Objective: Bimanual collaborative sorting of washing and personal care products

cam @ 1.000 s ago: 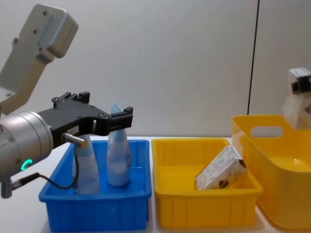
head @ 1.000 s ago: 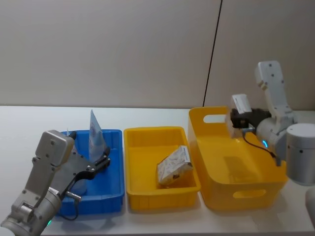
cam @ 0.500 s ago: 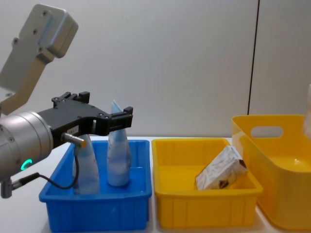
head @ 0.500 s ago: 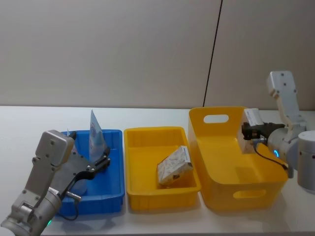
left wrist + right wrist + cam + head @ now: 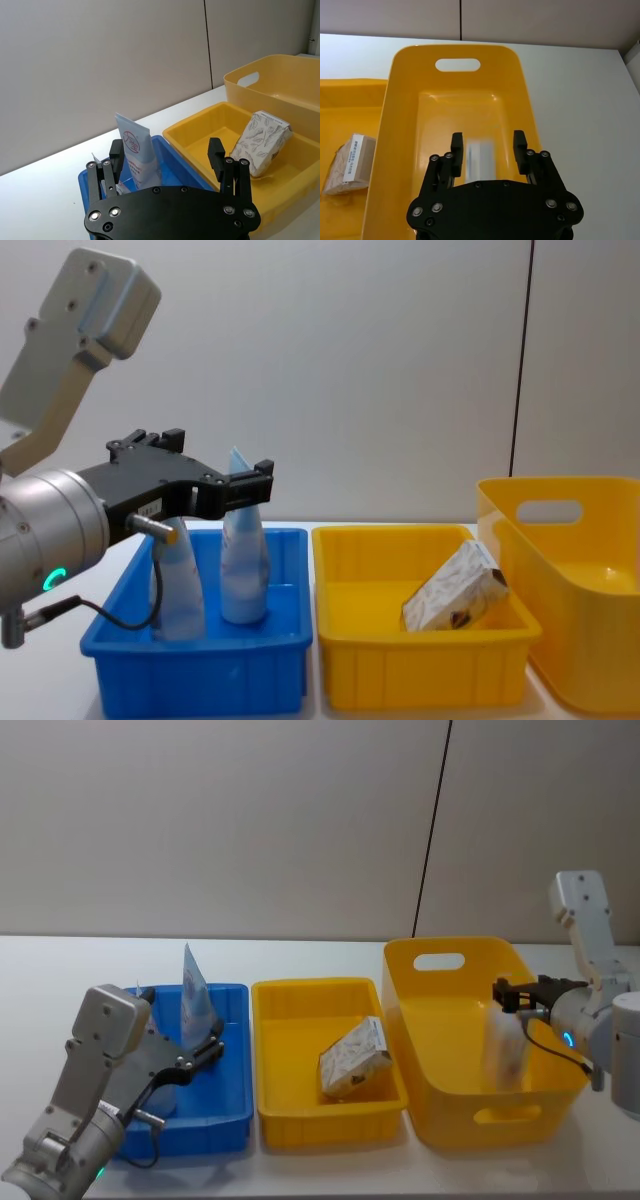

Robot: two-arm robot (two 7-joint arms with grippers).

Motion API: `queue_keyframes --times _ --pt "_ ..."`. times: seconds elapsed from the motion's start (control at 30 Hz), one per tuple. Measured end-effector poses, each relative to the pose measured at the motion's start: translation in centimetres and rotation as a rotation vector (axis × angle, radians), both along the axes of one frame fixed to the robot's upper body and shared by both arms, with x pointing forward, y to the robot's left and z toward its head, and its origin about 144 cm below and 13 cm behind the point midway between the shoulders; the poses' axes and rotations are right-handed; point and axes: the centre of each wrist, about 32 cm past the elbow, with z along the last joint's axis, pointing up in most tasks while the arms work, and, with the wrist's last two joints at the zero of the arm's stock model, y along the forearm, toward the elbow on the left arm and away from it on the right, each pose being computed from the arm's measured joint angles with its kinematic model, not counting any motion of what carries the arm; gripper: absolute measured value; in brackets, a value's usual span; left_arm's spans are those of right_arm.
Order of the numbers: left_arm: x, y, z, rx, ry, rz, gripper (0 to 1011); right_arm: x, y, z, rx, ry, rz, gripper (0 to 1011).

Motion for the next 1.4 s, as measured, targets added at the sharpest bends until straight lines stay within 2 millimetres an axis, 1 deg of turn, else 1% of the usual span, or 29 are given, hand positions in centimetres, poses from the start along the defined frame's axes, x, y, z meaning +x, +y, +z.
queue_keyframes --times 0.13,0.17,0.2,0.23,0.27,0.43,0.47,0.53,0.8,1.0,1.4 --pt "0.0 0.0 0.0 0.0 0.0 0.0 1001 -0.1 0.0 0.0 -0.001 0.004 -0.003 679" --pt "0.0 0.0 0.0 0.0 0.0 0.0 1001 -0.1 0.0 0.0 -0.001 0.004 -0.004 695" --pt "0.0 0.0 0.0 0.0 0.0 0.0 1001 -0.2 0.0 0.1 -0.001 0.004 -0.005 741" --pt "0.0 0.0 0.0 0.0 0.0 0.0 1001 -0.2 0.0 0.1 -0.001 0.004 -0.005 752" --pt "0.0 0.0 0.0 0.0 0.0 0.0 1001 -0.2 0.0 0.0 -0.001 0.006 -0.006 799" --pt "0.0 0.0 0.0 0.0 0.0 0.0 1001 -0.2 0.0 0.1 -0.002 0.008 -0.007 925" --pt "0.0 0.0 0.0 0.0 0.001 0.002 1001 -0.3 0.0 0.1 -0.002 0.008 -0.008 970" --pt "0.0 0.0 0.0 0.0 0.002 0.005 1001 -0.3 0.0 0.1 -0.002 0.008 -0.008 1004" --pt "-0.1 0.2 0.3 0.004 0.021 0.056 1001 -0.3 0.0 0.1 -0.002 0.01 -0.009 1004" --pt "0.1 0.4 0.6 0.009 0.054 0.13 1001 -0.3 0.0 0.1 -0.002 0.011 -0.01 1004" --pt "1.5 0.8 0.2 0.014 0.118 0.218 1001 -0.4 0.0 0.1 -0.001 0.012 -0.01 1004"
